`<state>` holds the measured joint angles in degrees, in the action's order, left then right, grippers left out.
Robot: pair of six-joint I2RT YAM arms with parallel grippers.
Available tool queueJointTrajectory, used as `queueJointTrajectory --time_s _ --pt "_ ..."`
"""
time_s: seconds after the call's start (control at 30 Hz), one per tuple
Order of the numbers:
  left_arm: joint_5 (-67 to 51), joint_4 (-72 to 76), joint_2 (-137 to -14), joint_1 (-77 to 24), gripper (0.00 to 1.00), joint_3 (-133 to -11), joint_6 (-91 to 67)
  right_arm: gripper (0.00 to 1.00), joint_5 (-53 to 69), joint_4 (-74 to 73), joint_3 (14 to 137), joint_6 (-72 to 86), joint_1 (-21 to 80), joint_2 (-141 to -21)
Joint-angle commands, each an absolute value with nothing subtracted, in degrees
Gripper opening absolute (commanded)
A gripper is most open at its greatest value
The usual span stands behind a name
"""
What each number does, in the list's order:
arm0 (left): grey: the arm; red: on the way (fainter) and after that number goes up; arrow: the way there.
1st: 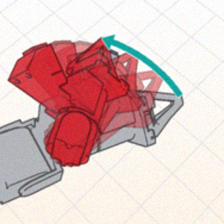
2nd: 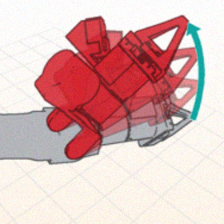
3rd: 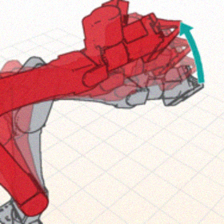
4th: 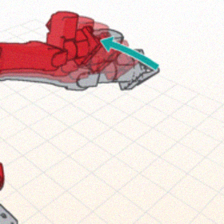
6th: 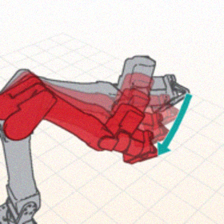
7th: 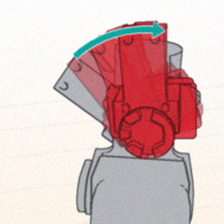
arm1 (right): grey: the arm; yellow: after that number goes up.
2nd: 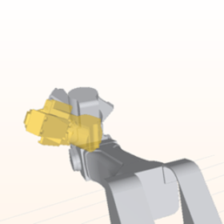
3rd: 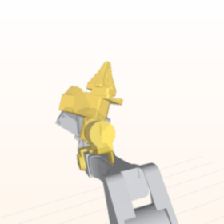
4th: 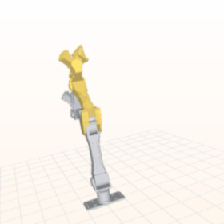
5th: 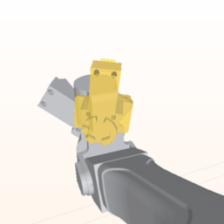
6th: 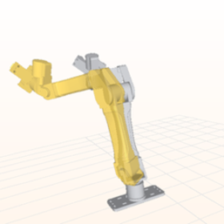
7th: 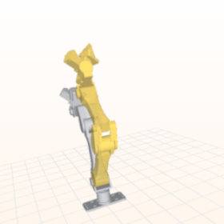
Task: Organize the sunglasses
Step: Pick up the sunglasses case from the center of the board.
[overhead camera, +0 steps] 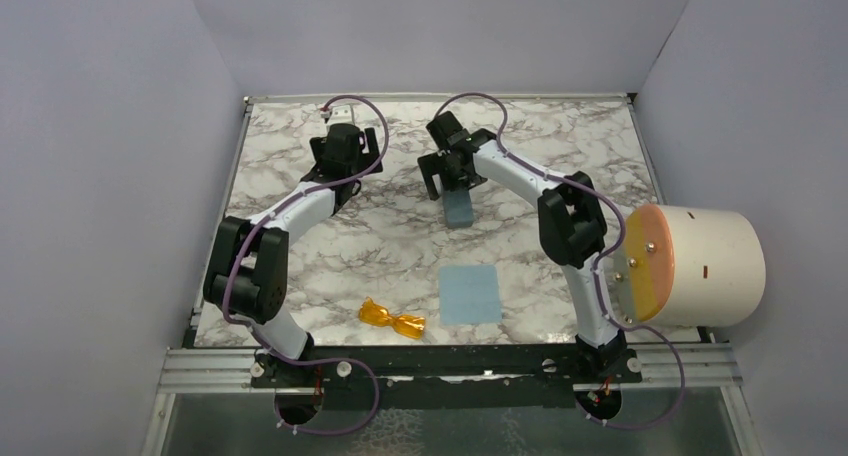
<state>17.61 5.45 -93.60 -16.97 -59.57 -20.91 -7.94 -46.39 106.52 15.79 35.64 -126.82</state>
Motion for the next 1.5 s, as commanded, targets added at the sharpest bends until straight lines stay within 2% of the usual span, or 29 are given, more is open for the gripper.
queueJointTrajectory --time_s 0.0,0.3,0.97,1.47 --pt "17.8 5.4 -94.4 -16.0 0.97 -61.8 -21.6 0.97 -7.6 -48.8 109.5 16.7 35.9 -129.4" --pt "17.7 5.9 -94.7 -15.4 0.97 -61.6 -21.7 0.97 -6.4 -52.6 112.9 17.2 35.9 -131.4" --pt "16.5 6.4 -95.4 -14.7 0.97 -61.4 -22.3 0.96 -3.5 -49.8 108.1 19.8 34.8 -131.0" --pt "16.0 6.7 -95.4 -14.6 0.97 -61.2 -22.8 0.92 -2.9 -52.5 111.7 19.4 33.1 -134.0"
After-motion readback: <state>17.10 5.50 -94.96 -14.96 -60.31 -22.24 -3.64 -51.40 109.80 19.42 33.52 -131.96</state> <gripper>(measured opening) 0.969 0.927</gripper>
